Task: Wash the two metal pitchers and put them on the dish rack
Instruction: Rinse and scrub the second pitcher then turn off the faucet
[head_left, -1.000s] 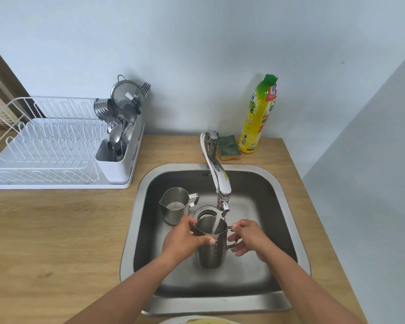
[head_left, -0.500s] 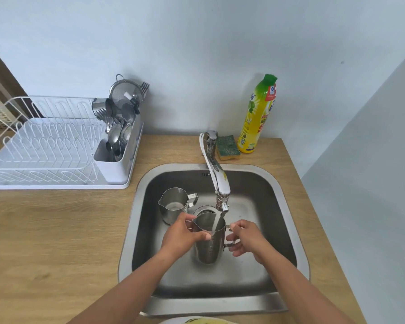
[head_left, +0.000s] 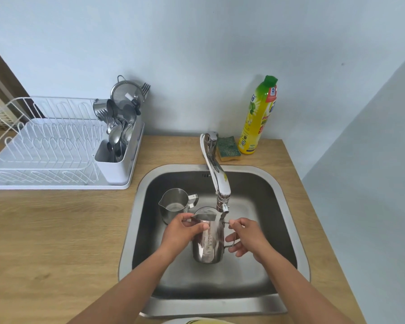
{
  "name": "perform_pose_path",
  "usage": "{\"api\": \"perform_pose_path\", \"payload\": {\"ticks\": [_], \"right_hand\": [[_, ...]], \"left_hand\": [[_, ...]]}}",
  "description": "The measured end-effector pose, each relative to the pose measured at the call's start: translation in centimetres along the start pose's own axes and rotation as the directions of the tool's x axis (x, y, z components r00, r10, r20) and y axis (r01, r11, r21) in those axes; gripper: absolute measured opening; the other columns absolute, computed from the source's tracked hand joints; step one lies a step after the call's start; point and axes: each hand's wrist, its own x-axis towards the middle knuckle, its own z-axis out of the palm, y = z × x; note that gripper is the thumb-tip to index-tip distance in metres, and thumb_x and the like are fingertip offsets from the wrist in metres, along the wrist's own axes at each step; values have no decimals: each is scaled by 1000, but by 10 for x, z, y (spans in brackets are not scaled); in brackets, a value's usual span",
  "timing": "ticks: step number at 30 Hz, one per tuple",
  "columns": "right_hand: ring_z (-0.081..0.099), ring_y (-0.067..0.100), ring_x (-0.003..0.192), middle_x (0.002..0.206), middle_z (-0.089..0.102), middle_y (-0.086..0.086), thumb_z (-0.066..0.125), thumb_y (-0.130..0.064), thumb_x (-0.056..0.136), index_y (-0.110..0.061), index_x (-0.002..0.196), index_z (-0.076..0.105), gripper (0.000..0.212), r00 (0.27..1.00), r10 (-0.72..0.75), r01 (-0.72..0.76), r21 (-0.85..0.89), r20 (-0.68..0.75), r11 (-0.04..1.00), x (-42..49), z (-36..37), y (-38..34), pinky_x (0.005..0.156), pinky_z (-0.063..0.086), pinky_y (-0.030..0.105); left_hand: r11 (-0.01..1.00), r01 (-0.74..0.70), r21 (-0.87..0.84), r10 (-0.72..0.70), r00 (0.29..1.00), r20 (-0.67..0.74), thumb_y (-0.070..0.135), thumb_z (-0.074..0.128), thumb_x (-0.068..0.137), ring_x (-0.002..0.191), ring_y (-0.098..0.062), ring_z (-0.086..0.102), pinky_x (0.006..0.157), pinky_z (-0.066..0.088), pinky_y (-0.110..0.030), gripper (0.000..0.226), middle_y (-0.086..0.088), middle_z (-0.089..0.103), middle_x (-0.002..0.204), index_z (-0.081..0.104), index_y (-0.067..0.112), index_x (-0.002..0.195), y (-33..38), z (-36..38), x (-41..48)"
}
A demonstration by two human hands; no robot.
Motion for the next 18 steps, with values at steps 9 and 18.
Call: {"api": "perform_pose_path", "payload": {"ticks": [9,18], "right_hand": [[62,23,43,69,74,14,51,-36,96,-7,96,59,31,1000,-14,10,-163,-23,987,-4,-3,-7,35,37,21],[72,26,55,69,77,12,43,-43,97,-8,95,62,39,999,44,-42,-392,-4,919,-7,-4,-18,40,44,24]], "left_hand": [[988,93,-120,-78,990,120,33,83,76,73,-20,63,67,57,-32,40,-19,75,93,74,4,102,1,-3,2],[977,182,-108,-165,975,148,45,73,83,75,-20,69,60,57,-26,45,-11,77,92,71,3,100,5,-2,-3]]}}
